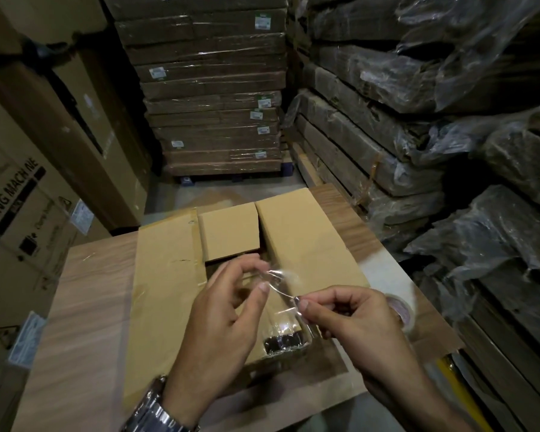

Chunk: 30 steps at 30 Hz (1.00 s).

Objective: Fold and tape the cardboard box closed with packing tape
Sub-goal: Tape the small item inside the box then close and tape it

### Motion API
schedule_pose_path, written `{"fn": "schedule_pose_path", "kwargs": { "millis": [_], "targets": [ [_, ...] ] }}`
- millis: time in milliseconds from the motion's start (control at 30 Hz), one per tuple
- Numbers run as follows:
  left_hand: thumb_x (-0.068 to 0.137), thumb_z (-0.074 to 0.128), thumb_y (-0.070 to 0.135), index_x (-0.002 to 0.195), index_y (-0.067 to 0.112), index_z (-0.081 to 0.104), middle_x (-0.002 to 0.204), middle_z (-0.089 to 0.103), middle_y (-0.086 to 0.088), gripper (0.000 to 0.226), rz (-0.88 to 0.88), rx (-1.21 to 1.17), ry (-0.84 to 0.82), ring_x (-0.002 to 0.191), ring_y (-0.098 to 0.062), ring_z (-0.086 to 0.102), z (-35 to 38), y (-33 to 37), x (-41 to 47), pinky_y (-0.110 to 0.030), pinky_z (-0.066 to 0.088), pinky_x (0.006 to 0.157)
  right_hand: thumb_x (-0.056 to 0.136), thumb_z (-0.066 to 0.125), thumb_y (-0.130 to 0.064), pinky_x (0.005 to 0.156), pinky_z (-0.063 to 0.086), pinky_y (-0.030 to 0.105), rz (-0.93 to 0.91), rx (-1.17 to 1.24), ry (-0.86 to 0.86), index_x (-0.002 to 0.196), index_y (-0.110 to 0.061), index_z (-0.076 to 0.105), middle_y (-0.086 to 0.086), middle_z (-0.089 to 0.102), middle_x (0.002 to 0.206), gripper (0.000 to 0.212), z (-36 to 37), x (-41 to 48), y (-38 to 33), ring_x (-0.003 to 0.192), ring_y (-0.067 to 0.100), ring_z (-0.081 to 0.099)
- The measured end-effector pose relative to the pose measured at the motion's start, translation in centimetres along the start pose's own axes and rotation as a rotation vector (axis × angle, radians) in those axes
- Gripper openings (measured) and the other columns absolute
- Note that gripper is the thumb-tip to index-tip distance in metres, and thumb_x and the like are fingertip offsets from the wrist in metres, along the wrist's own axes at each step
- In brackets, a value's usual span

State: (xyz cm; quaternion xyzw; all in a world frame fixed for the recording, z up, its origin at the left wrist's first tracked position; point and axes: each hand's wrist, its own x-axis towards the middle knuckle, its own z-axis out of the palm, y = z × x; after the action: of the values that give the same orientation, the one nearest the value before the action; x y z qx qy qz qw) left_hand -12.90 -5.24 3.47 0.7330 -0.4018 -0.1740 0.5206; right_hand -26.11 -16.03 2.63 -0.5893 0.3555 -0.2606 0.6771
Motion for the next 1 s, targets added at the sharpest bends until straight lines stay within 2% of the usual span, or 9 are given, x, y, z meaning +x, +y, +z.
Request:
{"fn": "schedule_pose_path", "kwargs": {
  "millis": [167, 300, 400, 533, 600, 667, 733, 833, 1000],
  "targets": [
    [0.082, 0.07, 0.029, 0.084, 0.029, 0.072, 0.084, 0.072, 0.013, 0.003, -0.072, -0.052, 0.15, 0.081, -0.003, 0.067, 1.1, -0.3, 0.8, -0.033, 0.058, 0.07, 0.074, 0.077, -0.001, 0.048, 0.039, 0.014, 0.057, -0.006, -0.041, 0.067, -0.007, 0.077, 0.011, 0.064, 0.061, 0.009, 0.0, 0.1, 0.8, 0.048, 0.005, 0.048],
    [0.08, 0.076, 0.023, 0.077, 0.028, 0.075, 0.073, 0.072, 0.014, 0.005, -0.097, 0.005, 0.19, 0.073, -0.004, 0.066, 2.1, -1.5, 1.7, -0.023, 0.054, 0.067, 0.075, 0.076, -0.001, 0.046, 0.04, 0.014, 0.108, 0.001, -0.023, 0.065, -0.008, 0.076, 0.009, 0.064, 0.059, 0.012, -0.2, 0.4, 2.0, 0.045, 0.004, 0.048],
    [0.079, 0.077, 0.024, 0.079, 0.03, 0.075, 0.071, 0.071, 0.014, 0.007, -0.117, 0.067, 0.18, 0.072, 0.0, 0.065, 3.1, -2.7, 1.7, -0.019, 0.053, 0.069, 0.074, 0.078, -0.003, 0.044, 0.039, 0.014, 0.161, -0.007, 0.009, 0.064, -0.01, 0.076, 0.005, 0.065, 0.056, 0.013, -0.4, 0.7, 3.5, 0.045, 0.005, 0.049],
    [0.079, 0.078, 0.026, 0.099, 0.033, 0.073, 0.067, 0.069, 0.012, 0.021, -0.198, 0.162, 0.132, 0.074, 0.009, 0.063, 4.6, -5.8, 1.7, 0.002, 0.041, 0.069, 0.074, 0.078, 0.001, 0.042, 0.038, 0.014, 0.26, 0.027, 0.073, 0.075, -0.007, 0.073, 0.003, 0.065, 0.053, 0.01, -0.5, 1.2, 6.3, 0.044, 0.005, 0.051],
    [0.078, 0.079, 0.03, 0.081, 0.036, 0.073, 0.067, 0.067, 0.017, 0.008, -0.21, 0.269, 0.12, 0.068, 0.005, 0.062, 5.5, -7.3, 1.8, -0.011, 0.049, 0.064, 0.073, 0.078, 0.001, 0.041, 0.037, 0.014, 0.316, 0.038, 0.102, 0.088, -0.005, 0.07, 0.006, 0.066, 0.056, 0.018, -0.5, 1.5, 7.8, 0.04, 0.002, 0.05],
    [0.078, 0.078, 0.032, 0.069, 0.035, 0.07, 0.067, 0.065, 0.02, 0.012, -0.246, 0.33, 0.11, 0.065, 0.003, 0.06, 6.3, -8.7, 1.7, -0.026, 0.052, 0.058, 0.072, 0.08, -0.001, 0.042, 0.038, 0.016, 0.339, -0.002, 0.133, 0.087, -0.003, 0.067, 0.009, 0.068, 0.059, 0.021, -0.6, 1.8, 9.3, 0.04, 0.003, 0.051],
    [0.08, 0.076, 0.033, 0.068, 0.035, 0.068, 0.068, 0.062, 0.022, 0.015, -0.3, 0.348, 0.09, 0.069, -0.001, 0.06, 7.0, -9.7, 1.6, -0.023, 0.047, 0.054, 0.067, 0.084, -0.006, 0.045, 0.038, 0.019, 0.346, -0.069, 0.161, 0.082, -0.007, 0.064, 0.008, 0.068, 0.057, 0.025, -0.7, 2.2, 10.8, 0.04, 0.005, 0.05],
    [0.082, 0.072, 0.035, 0.065, 0.038, 0.064, 0.07, 0.063, 0.022, 0.019, -0.306, 0.359, 0.074, 0.083, -0.014, 0.061, 7.9, -11.0, 1.6, -0.032, 0.053, 0.065, 0.064, 0.086, -0.009, 0.047, 0.038, 0.021, 0.371, -0.092, 0.188, 0.08, -0.01, 0.059, 0.005, 0.066, 0.055, 0.032, -0.7, 2.8, 12.5, 0.039, 0.006, 0.052],
    [0.085, 0.065, 0.043, 0.069, 0.04, 0.059, 0.097, 0.051, 0.016, 0.017, -0.371, 0.535, -0.01, 0.098, -0.01, 0.042, 8.2, -11.9, 1.8, -0.027, 0.04, 0.077, 0.067, 0.083, -0.003, 0.045, 0.038, 0.022, 0.401, -0.11, 0.213, 0.079, -0.012, 0.052, 0.006, 0.065, 0.058, 0.035, -0.6, 3.4, 14.5, 0.041, 0.008, 0.053]
  ]
}}
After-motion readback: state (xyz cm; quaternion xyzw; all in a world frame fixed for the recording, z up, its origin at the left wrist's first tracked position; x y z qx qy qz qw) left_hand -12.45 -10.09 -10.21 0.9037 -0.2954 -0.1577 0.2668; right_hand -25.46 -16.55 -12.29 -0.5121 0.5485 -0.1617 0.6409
